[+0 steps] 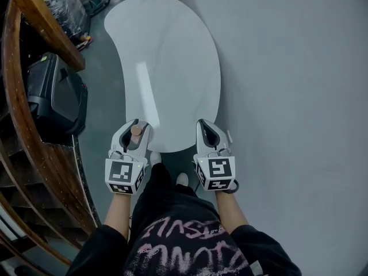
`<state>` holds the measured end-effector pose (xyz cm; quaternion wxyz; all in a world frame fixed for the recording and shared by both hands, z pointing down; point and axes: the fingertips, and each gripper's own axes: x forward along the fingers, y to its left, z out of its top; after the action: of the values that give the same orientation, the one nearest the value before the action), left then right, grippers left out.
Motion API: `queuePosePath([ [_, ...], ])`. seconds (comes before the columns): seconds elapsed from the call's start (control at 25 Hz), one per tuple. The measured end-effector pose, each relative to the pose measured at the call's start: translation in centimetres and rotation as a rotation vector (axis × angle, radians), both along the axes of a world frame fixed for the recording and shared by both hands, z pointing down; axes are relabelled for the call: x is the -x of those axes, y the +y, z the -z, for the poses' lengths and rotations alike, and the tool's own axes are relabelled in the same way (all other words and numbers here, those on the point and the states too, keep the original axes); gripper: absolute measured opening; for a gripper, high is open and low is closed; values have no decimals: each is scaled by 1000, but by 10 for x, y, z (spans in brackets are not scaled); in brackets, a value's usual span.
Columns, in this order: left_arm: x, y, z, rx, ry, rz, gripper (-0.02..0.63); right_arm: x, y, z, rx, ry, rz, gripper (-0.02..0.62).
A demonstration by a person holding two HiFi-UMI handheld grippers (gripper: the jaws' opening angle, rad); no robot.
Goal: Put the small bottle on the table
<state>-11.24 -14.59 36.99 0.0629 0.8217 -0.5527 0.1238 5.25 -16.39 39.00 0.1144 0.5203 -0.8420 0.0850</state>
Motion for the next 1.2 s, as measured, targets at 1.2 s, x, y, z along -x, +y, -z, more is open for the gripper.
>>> queuePosePath([
  [1.2, -11, -60, -46, 68, -7, -24, 124, 1, -46, -41, 80, 11, 3, 11],
])
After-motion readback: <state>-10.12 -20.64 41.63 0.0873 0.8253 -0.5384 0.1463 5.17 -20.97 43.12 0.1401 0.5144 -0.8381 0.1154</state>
